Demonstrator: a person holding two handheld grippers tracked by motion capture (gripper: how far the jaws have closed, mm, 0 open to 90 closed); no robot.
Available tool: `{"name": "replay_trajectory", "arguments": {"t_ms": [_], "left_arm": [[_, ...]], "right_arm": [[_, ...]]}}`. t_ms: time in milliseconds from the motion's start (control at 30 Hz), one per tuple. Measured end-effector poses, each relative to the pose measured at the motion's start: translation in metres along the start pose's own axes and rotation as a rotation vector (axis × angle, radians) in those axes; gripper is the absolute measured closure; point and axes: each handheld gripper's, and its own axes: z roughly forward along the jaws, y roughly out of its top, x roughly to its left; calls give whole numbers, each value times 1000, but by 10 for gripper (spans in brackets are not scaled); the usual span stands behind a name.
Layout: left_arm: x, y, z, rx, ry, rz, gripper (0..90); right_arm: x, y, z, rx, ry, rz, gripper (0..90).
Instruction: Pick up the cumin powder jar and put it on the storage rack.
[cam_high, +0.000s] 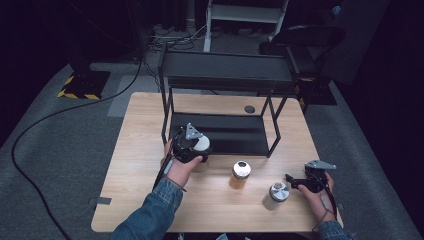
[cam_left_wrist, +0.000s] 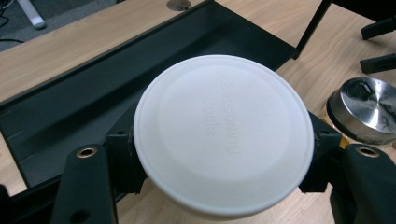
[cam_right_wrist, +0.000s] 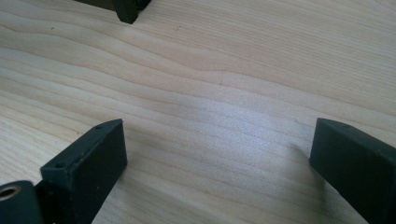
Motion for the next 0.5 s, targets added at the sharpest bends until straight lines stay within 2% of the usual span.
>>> {"name": "replay_trajectory", "arguments": {"t_ms": [233,333,500], "left_arm": [[5,11,-3,-3,4,7,335],[11,16,-3,-10,2,-10,335],[16,21,-4,-10,14,-14,335]], "right_arm": [[0,0,0,0,0,0,38],[0,0,0,0,-1,0,38],[0,0,0,0,-1,0,39]]}}
